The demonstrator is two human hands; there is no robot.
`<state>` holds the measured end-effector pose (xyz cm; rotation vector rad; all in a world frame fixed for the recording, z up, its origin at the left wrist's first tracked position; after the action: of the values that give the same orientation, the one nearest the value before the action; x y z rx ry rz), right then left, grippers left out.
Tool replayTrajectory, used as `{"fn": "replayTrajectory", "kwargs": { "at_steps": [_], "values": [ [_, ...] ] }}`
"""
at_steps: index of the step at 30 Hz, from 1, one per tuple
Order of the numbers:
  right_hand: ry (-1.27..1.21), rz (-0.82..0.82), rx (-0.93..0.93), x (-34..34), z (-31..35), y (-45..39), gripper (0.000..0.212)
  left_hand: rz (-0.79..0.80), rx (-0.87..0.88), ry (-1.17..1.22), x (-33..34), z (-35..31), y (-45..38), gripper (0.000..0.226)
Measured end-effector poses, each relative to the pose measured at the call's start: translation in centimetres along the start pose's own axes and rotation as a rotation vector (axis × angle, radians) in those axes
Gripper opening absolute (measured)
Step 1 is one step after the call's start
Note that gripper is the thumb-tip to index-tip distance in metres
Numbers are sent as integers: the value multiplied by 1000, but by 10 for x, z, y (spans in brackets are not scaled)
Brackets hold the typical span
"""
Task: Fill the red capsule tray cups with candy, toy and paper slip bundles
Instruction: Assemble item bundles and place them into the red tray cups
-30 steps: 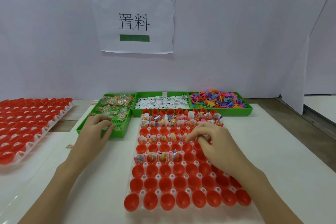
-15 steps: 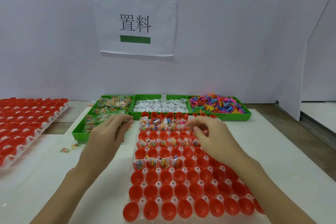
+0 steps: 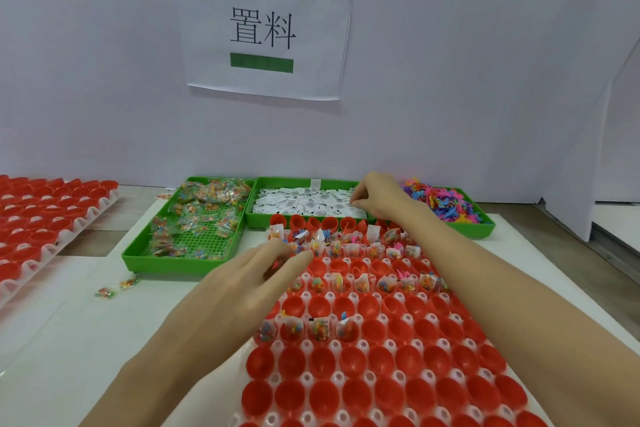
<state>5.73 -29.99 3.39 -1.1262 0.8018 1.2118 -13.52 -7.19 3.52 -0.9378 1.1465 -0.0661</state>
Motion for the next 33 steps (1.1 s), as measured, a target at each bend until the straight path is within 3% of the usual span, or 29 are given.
{"fn": "replayTrajectory", "kwargs": {
  "at_steps": [5,8,11,17,27,33],
  "values": [
    [47,138,26,19,-1,-16,25,-18,17,-80,-2,6,0,56],
    [62,167,37,21,-2,-19,20,-54,3,-114,-6,12,0,56],
    [46,170,47,19,-3,-19,12,-48,-36,-82,-6,16,1,62],
    [34,132,31,20,-2,-11,16,8,-203,40,1,30,3,66],
    [133,211,53,27,9,-12,26,15,-174,-22,-1,30,3,71],
    [3,192,35,26,7,-13,23,17,-180,-39,-4,31,3,71]
  ]
}}
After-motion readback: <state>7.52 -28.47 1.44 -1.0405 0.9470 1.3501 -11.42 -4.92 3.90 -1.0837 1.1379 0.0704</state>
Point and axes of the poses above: each hand's wrist, its own y-axis away from the middle knuckle, its own x-axis out of the palm, z = x × y, the point moved 8 cm from there along -y, towards the middle knuckle, and after that the axes turned 7 degrees about -z, right-handed, at the moved point
